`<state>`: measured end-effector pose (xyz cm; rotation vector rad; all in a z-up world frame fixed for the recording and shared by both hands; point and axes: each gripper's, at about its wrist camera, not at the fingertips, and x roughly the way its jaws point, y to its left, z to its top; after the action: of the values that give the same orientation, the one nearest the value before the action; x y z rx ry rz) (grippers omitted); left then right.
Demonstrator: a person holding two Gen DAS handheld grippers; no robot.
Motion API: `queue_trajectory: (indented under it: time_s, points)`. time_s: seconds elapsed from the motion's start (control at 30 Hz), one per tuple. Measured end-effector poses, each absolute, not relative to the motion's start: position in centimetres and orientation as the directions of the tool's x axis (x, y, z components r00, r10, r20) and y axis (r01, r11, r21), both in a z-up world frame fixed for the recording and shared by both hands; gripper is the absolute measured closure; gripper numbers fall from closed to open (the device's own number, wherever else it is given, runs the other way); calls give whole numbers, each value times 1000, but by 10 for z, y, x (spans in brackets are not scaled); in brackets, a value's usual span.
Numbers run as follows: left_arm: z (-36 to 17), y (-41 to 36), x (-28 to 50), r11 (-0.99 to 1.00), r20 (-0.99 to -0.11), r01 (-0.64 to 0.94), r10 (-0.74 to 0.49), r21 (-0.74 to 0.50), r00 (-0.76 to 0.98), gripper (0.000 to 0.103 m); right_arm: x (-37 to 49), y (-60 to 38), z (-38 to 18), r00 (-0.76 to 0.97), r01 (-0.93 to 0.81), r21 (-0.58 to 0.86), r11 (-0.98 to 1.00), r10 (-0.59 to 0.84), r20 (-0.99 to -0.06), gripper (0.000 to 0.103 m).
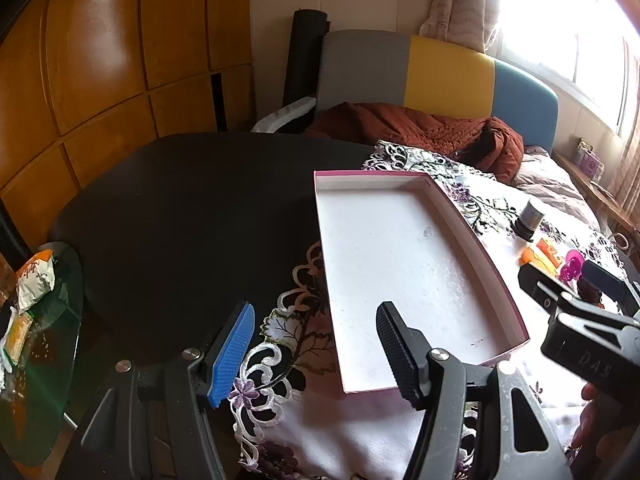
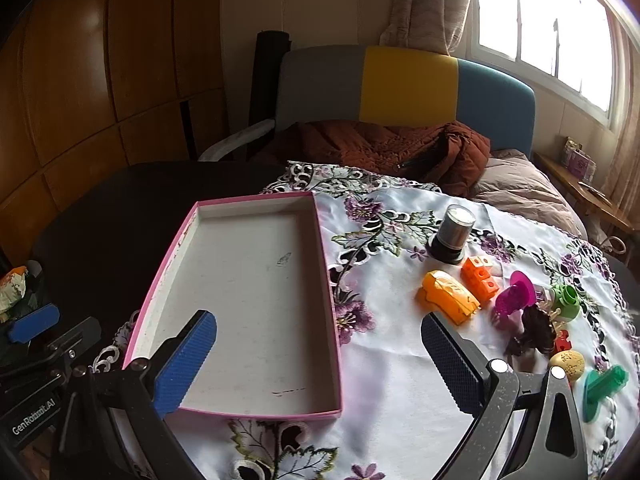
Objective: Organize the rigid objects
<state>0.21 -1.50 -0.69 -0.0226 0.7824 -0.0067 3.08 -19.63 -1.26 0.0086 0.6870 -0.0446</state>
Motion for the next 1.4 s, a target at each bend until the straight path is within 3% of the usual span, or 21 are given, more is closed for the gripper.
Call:
queue_trajectory:
  time_s: [0.23,0.4,0.53,0.8,1.0,1.27,1.4]
  points:
    - [-9,-22,3,997,-711,58,-75,-48,699,39,30,-226,-6,778,80,0,997,-63,-625,0]
    - [-3,-30,3,970,-691,189,-242,-153,682,34,30,-275,8,783,134,38,990,-82,-617,0]
    - [2,-49,3,948,-667,275,-311,-163,677,33,27,-342,27,794,233,112,966,-122,-595,0]
    - [-2,-99,28,895,-741,398,-405,-201,536,33,14,-465,22,738,484,175,857,-292,-608,0]
    - [0,-144,50,854,-763,456,-463,-249,451,33,4,-510,1,729,555,327,765,-258,-634,0]
    - [-17,-245,84,771,-820,619,-448,-151,358,32,-2,-514,-3,742,549,393,738,-213,-636,0]
    - [-34,-282,100,742,-841,663,-419,-101,341,24,-2,-515,-2,747,544,400,737,-208,-632,0]
